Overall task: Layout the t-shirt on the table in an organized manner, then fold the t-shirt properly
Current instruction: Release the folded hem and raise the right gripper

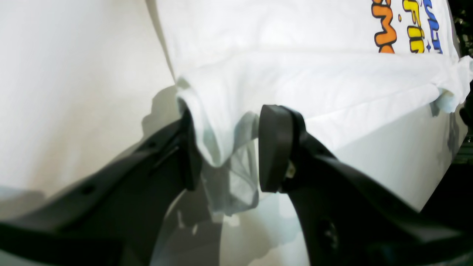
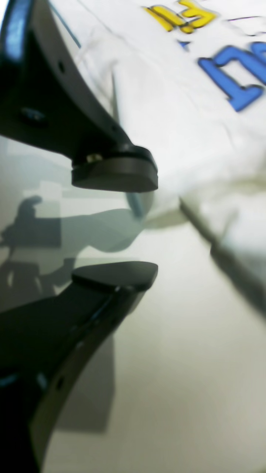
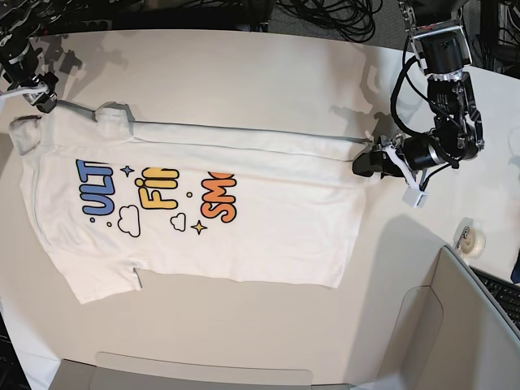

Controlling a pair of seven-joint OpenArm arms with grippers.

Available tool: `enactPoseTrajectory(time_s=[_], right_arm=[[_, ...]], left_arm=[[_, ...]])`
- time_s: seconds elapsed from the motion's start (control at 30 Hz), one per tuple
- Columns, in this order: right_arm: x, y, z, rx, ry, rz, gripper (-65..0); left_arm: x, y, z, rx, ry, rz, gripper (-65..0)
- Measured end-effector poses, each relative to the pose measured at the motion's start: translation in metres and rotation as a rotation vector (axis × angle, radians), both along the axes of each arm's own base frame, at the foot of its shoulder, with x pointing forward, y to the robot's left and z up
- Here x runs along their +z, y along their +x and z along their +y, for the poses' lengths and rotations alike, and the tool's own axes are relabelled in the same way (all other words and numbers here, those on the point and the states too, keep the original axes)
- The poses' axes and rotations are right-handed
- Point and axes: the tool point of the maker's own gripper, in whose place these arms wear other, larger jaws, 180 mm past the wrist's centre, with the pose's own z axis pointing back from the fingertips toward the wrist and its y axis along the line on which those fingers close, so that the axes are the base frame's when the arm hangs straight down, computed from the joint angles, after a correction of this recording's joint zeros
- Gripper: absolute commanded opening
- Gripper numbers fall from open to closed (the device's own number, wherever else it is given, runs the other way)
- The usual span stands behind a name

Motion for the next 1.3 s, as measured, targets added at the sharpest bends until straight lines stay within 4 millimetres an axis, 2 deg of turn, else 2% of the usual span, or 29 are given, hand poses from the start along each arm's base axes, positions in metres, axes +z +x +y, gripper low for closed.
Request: enactPoseTrajectory(time_s=[0.13, 0.3, 0.37, 0.53, 0.6, 0.9, 1.03, 1.17, 1.3], right_arm=[[-0.005, 0.007, 0.007, 0.053, -0.033, 0.031, -34.4], [-0.006, 0.007, 0.008, 0.06, -0.036, 0.038, -35.2], [-0.006, 0.007, 0.009, 0.061, -0.036, 0.038, -40.4], [-0.006, 0.007, 0.009, 0.062, -0.036, 0.038, -60.1], [-0.007, 0.012, 0.013, 0.085, -0.04, 0.043, -65.0], [-0.005, 0.035, 0.04, 0.186, -0.016, 0.011, -65.0], [0.016, 0.047, 0.049, 0.215, -0.013, -0.071, -65.0], [0.042, 0.071, 0.05, 0.22, -0.033, -0.169, -65.0], [0.058, 0.093, 0.053, 0.219, -0.027, -0.238, -65.0]], left_arm=[[0.0, 0.0, 0.0, 0.0, 0.0, 0.0, -42.3], [-0.001, -0.001, 0.0, 0.0, 0.0, 0.002, -42.3], [-0.002, -0.003, 0.0, 0.003, -0.003, 0.004, -42.3], [-0.002, -0.003, -0.001, 0.005, -0.006, 0.003, -42.3], [-0.002, -0.003, -0.001, 0.005, -0.007, 0.003, -42.3], [-0.002, -0.003, -0.001, 0.005, -0.007, 0.003, -42.3], [-0.002, -0.003, -0.001, 0.005, -0.007, 0.002, -42.3], [-0.002, -0.004, -0.001, 0.006, -0.008, 0.004, -42.3], [-0.002, -0.003, -0.001, 0.002, -0.007, 0.001, -42.3]])
